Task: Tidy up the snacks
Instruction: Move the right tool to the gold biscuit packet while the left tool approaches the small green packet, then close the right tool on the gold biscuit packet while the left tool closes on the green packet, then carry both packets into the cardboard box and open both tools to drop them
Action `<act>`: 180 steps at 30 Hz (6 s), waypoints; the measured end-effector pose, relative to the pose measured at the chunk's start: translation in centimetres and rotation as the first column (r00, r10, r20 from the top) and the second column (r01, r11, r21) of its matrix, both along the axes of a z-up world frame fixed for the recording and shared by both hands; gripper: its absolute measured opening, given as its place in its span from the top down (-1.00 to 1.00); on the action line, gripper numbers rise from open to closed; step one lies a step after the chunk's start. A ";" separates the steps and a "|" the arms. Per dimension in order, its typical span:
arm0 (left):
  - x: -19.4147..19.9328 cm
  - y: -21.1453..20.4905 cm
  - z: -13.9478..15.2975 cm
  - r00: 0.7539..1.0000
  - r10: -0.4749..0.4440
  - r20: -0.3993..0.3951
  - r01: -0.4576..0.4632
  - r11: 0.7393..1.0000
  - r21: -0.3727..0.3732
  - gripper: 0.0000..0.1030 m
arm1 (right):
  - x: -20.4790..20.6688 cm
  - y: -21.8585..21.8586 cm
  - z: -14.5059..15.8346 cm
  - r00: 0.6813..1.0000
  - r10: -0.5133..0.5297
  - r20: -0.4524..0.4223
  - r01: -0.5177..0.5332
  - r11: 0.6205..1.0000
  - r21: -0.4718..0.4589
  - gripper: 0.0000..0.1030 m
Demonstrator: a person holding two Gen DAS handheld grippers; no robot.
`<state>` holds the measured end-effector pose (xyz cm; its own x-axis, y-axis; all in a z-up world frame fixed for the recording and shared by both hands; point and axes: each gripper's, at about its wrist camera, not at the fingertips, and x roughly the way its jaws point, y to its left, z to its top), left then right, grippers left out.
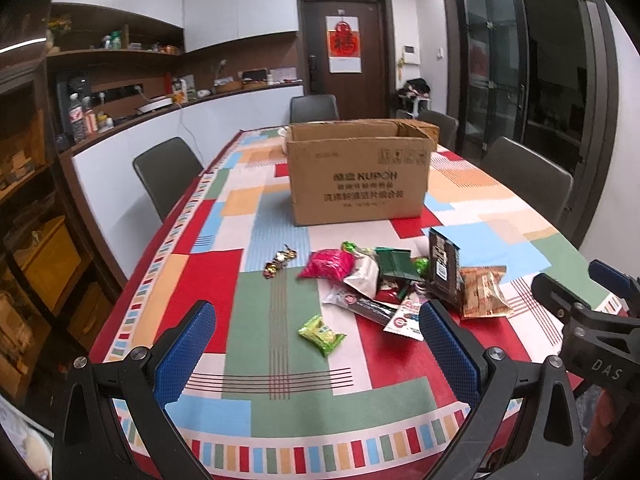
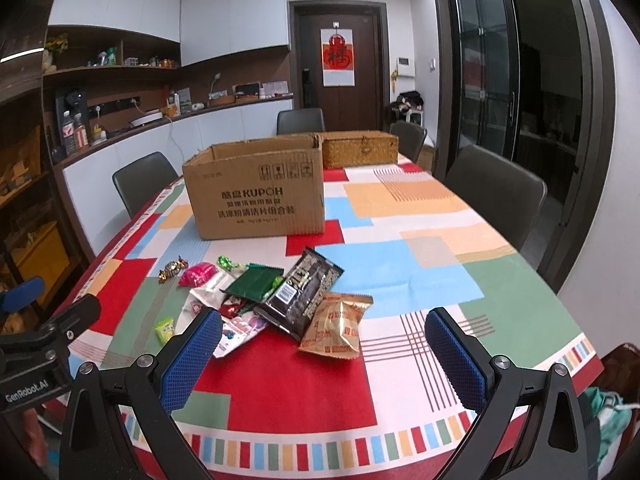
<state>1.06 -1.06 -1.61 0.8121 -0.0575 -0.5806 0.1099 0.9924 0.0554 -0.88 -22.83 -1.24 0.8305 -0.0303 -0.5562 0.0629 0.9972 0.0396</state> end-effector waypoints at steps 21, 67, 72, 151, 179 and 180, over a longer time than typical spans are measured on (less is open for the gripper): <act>3.7 -1.1 -3.4 0.999 -0.020 -0.031 0.022 0.999 0.044 -0.57 | 5.0 -0.9 -4.0 0.991 0.017 -0.130 -0.014 1.000 0.025 -0.95; 9.7 -1.3 -9.5 0.948 -0.026 -0.317 0.010 0.999 -0.050 0.65 | 10.7 -1.0 -8.1 0.956 0.004 -0.294 -0.014 0.999 -0.033 0.16; 8.7 -1.4 -8.3 0.956 -0.048 -0.289 0.031 0.997 -0.064 0.72 | 9.2 -0.5 -6.1 0.971 0.040 -0.235 -0.047 0.999 -0.027 0.16; 24.4 -1.8 8.0 0.980 -0.194 0.052 0.198 0.975 -0.099 0.58 | 23.4 2.2 7.7 0.966 0.252 0.053 -0.253 0.967 0.017 0.16; 30.8 -2.4 7.8 0.990 -0.135 -0.040 0.132 0.988 -0.076 -0.10 | 33.4 0.5 6.2 0.971 0.222 -0.091 -0.216 0.974 0.066 -0.25; 30.1 -2.4 7.8 0.990 -0.135 -0.037 0.132 0.989 -0.068 -0.11 | 32.7 0.5 6.2 0.973 0.216 -0.086 -0.211 0.975 0.063 -0.25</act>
<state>31.20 -3.45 6.21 0.7702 -0.2028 -0.6047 0.2426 0.9700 -0.0164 31.85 -22.35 4.93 0.7598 0.1736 -0.6265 -0.1454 0.9847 0.0966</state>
